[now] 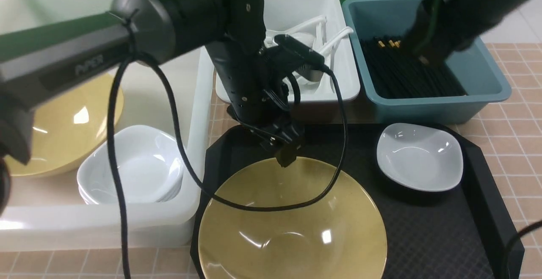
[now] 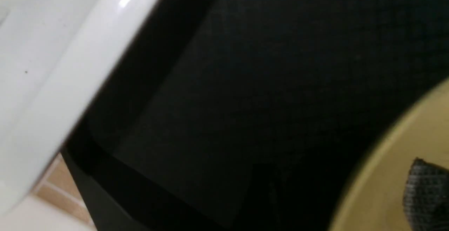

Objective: On brown table put chopsticks spoon bowls plates into blue grey white boxes.
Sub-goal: 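Grasp the large bowl on the tray by its rim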

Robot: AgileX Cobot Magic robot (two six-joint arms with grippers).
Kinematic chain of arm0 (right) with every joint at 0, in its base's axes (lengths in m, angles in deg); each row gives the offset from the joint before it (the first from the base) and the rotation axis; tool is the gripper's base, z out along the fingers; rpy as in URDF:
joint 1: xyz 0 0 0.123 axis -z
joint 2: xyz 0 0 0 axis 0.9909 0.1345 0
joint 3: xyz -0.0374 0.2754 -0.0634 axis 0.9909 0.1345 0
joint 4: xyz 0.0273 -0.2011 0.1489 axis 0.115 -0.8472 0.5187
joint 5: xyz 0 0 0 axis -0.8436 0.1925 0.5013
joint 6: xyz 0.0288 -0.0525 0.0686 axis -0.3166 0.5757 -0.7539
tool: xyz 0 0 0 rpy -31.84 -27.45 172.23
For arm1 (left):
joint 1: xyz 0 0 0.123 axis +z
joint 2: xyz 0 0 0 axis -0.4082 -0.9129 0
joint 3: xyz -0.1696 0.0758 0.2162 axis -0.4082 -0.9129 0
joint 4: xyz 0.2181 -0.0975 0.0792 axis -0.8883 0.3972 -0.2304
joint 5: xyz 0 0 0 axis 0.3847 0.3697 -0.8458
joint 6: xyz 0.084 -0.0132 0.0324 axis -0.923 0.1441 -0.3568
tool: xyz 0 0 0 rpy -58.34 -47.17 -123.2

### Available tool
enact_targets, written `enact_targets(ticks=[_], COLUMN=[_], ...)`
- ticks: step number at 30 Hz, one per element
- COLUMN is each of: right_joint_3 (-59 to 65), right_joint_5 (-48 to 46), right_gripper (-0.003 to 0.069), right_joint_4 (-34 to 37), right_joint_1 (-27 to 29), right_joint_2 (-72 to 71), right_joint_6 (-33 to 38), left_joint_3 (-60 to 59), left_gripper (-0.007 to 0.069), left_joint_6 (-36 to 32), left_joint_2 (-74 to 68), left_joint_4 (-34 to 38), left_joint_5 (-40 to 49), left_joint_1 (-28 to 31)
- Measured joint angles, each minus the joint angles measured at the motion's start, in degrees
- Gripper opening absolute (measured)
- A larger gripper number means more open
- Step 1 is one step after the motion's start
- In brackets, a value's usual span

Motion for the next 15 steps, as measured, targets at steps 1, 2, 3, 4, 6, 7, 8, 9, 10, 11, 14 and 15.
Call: enact_targets(ticks=[1,2,3,4,6,7,8,9,10,11,14,15], right_joint_3=[1.7,1.7,2.9,3.6,4.2,4.4,4.7,4.8,4.8,4.8,4.8,4.8], right_joint_5=[0.1,0.1,0.3,0.7,1.1,1.5,2.1,2.2,2.4,2.5,2.6,2.7], right_gripper=[0.0083,0.0083,0.0082,0.0081,0.0081,0.0081,0.0081,0.0081,0.0081,0.0081,0.0081,0.0081], right_joint_4=[0.0,0.0,0.0,0.0,0.0,0.0,0.0,0.0,0.0,0.0,0.4,0.7], right_joint_1=[0.0,0.0,0.0,0.0,0.0,0.0,0.0,0.0,0.0,0.0,0.0,0.0], right_joint_2=[-0.4,-0.4,-0.4,-0.4,-0.4,-0.4,-0.4,-0.4,-0.4,-0.4,-0.4,-0.4], right_joint_6=[0.0,0.0,0.0,0.1,0.1,0.1,0.2,0.3,1.0,1.5,3.0,3.4], left_joint_3=[0.0,0.0,0.0,0.0,0.0,0.0,0.0,0.0,0.0,0.0,0.1,0.1], left_gripper=[0.0525,0.0528,0.0534,0.0531,0.0526,0.0519,0.0489,0.0456,0.0406,0.0356,0.0197,0.0147], left_joint_6=[0.0,0.0,0.0,0.0,0.0,0.1,0.1,0.3,0.8,1.5,2.0,1.9], left_joint_2=[-1.3,-1.4,-2.4,-3.4,-4.1,-4.7,-5.4,-5.8,-5.9,-5.9,-5.8,-5.6], left_joint_4=[0.0,0.0,0.5,1.5,2.3,2.8,3.2,3.3,3.3,3.5,3.8,4.0], left_joint_5=[0.0,0.2,0.7,1.3,2.0,2.4,3.1,3.4,3.7,4.1,4.8,5.8], left_joint_1=[0.0,0.0,0.0,0.0,0.0,0.0,0.0,0.0,0.0,0.0,0.0,0.0])
